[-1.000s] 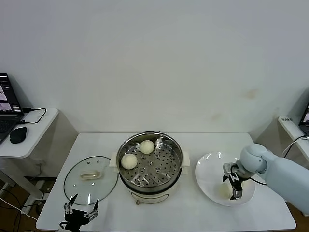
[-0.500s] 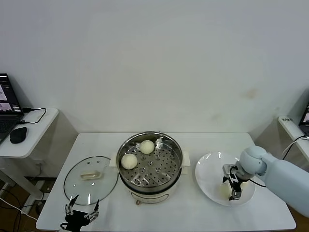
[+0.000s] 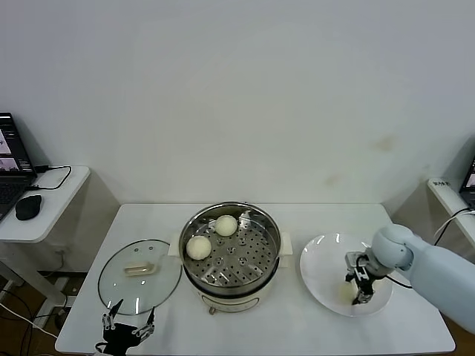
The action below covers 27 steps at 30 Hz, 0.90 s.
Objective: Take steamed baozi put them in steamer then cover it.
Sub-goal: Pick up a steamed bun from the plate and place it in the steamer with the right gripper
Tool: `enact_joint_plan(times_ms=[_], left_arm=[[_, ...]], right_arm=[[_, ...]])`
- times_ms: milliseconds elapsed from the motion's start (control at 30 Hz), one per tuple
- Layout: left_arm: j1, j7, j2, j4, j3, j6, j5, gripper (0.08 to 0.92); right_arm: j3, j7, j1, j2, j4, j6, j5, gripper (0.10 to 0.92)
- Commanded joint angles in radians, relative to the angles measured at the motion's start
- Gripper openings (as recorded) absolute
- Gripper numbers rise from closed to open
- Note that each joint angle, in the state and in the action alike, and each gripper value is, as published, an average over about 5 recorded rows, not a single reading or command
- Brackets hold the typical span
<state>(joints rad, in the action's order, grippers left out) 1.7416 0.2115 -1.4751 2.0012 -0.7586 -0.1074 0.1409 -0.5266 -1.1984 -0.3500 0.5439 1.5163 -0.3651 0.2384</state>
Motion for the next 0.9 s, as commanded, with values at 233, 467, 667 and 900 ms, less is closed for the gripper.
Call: enact_joint_plan(times_ms=[233, 467, 667, 900], left_arm=[[-0.007, -0.001, -0.001, 0.000, 0.008, 0.002, 0.001, 0.823], [-0.020, -0.006, -0.007, 0.004, 0.012, 0.003, 0.003, 0.823], [-0.017, -0.025, -0.009, 0.011, 0.007, 0.007, 0.011, 0.823], [-0.013, -0.035, -0.004, 0.019, -0.008, 0.016, -0.001, 0.823]], right_arm=[[-0.020, -0.020, 0.230, -0.021, 0.001, 0.031, -0.131, 0.611], [-0.156, -0.067, 0.550, 0.076, -0.059, 0.080, -0.295, 0.611], [-0.281, -0.115, 0.741, 0.256, -0.157, 0.210, -0.422, 0.611], [-0.312, -0.150, 0.825, 0.475, -0.303, 0.491, -0.474, 0.611]])
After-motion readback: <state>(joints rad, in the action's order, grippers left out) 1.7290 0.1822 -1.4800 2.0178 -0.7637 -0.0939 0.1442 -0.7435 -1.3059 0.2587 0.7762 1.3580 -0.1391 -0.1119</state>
